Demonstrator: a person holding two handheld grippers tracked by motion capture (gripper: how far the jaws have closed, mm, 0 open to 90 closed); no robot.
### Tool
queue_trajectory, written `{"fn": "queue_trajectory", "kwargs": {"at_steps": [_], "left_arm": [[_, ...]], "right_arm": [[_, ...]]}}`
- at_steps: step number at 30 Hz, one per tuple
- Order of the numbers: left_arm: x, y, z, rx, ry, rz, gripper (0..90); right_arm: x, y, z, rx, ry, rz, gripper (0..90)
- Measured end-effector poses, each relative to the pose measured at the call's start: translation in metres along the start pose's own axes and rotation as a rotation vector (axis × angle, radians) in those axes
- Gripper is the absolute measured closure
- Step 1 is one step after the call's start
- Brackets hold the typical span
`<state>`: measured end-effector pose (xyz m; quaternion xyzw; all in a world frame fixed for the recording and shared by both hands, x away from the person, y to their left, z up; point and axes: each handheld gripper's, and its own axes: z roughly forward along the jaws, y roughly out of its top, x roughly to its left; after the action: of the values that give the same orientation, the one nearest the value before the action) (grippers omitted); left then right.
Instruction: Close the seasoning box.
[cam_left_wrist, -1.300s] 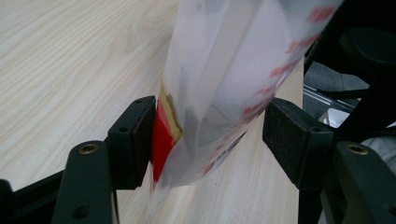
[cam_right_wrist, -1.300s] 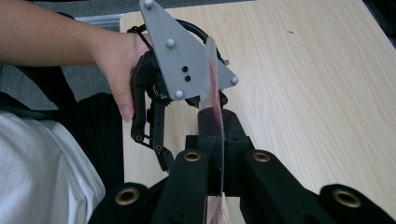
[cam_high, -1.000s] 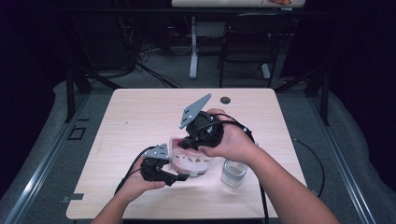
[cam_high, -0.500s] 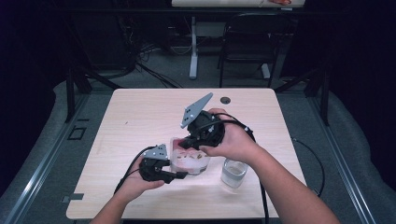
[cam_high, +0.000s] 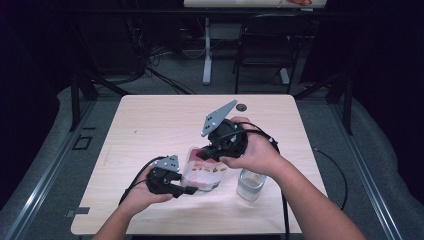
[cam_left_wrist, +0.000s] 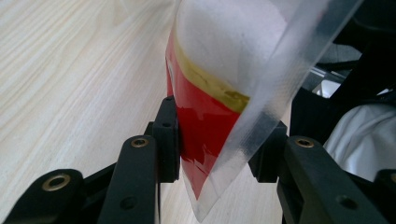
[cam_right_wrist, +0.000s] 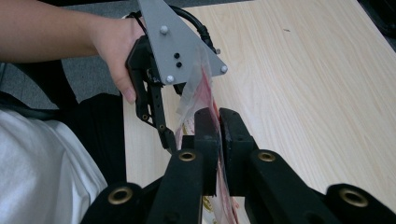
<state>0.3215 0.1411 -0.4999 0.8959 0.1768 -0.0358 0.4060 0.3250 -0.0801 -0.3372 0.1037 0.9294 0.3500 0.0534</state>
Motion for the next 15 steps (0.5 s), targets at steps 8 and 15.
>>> {"fn": "queue_trajectory", "kwargs": {"at_steps": [8, 15], "left_arm": [[0.001, 0.0, -0.001, 0.008, -0.017, -0.008, 62.9], [0.002, 0.0, -0.006, 0.022, -0.005, -0.005, 63.5]], "right_arm": [[-0.003, -0.009, -0.005, -0.007, -0.014, 0.017, 84.0], [-0.001, -0.015, -0.009, -0.027, -0.033, 0.029, 84.2]]}}
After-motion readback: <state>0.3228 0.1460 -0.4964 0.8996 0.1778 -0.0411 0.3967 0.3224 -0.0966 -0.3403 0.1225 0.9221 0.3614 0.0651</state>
